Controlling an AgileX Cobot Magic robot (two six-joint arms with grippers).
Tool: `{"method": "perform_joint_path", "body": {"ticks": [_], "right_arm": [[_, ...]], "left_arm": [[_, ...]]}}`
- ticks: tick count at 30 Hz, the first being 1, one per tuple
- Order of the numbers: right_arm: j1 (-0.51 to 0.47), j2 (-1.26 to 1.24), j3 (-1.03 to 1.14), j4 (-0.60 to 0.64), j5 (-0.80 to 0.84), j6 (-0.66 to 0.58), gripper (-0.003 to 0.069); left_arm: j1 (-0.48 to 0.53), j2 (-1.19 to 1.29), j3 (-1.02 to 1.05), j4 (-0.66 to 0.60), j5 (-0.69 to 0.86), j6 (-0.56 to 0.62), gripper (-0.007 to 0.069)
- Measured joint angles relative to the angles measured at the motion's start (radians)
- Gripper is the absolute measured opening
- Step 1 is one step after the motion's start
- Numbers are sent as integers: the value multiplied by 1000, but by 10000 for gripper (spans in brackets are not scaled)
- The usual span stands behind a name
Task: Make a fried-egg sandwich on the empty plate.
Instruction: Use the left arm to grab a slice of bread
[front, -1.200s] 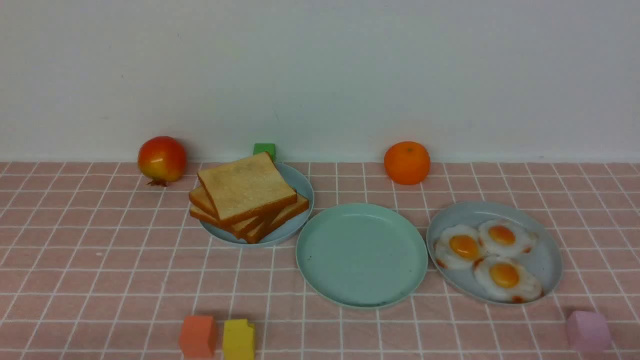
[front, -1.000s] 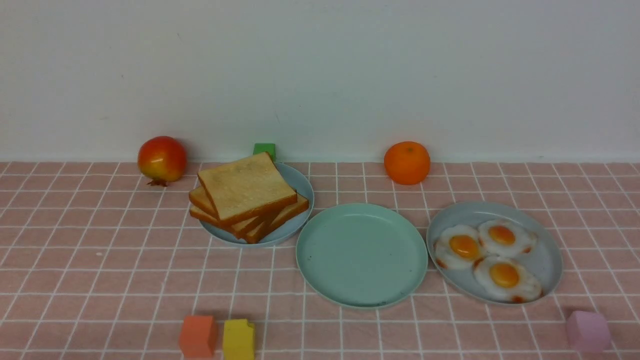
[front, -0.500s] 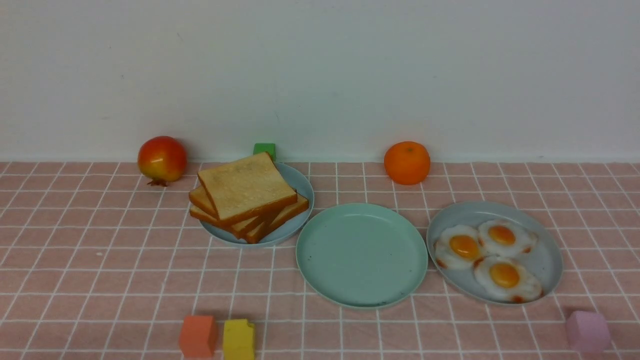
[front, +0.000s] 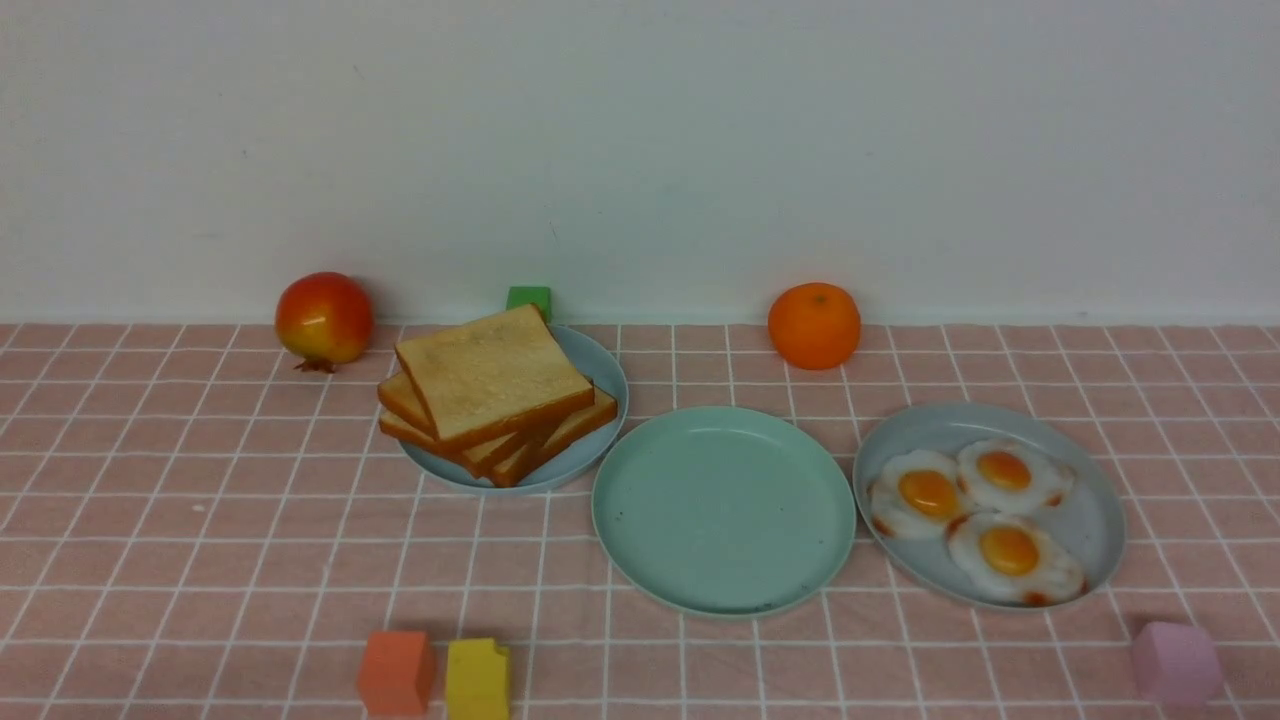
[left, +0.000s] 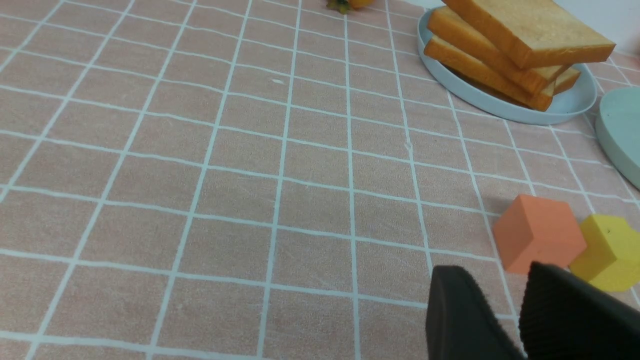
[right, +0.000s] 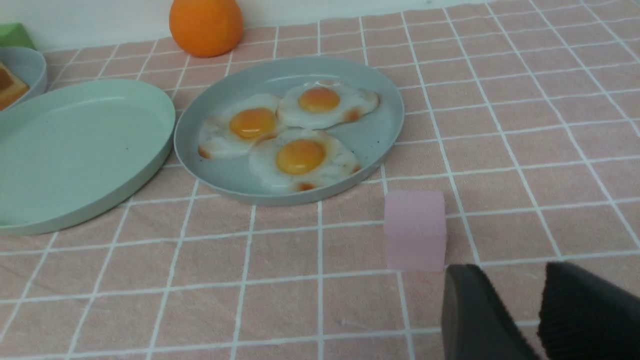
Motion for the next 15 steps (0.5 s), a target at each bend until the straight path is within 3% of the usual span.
{"method": "perform_joint_path", "body": {"ticks": [9, 15], "right_arm": [[0, 0, 4, 8, -305, 68, 242], [0, 0, 4, 8, -474, 106, 242]], "left_arm": [[0, 0, 11, -31, -90, 0, 240], [0, 0, 15, -239, -259, -15, 240]]}}
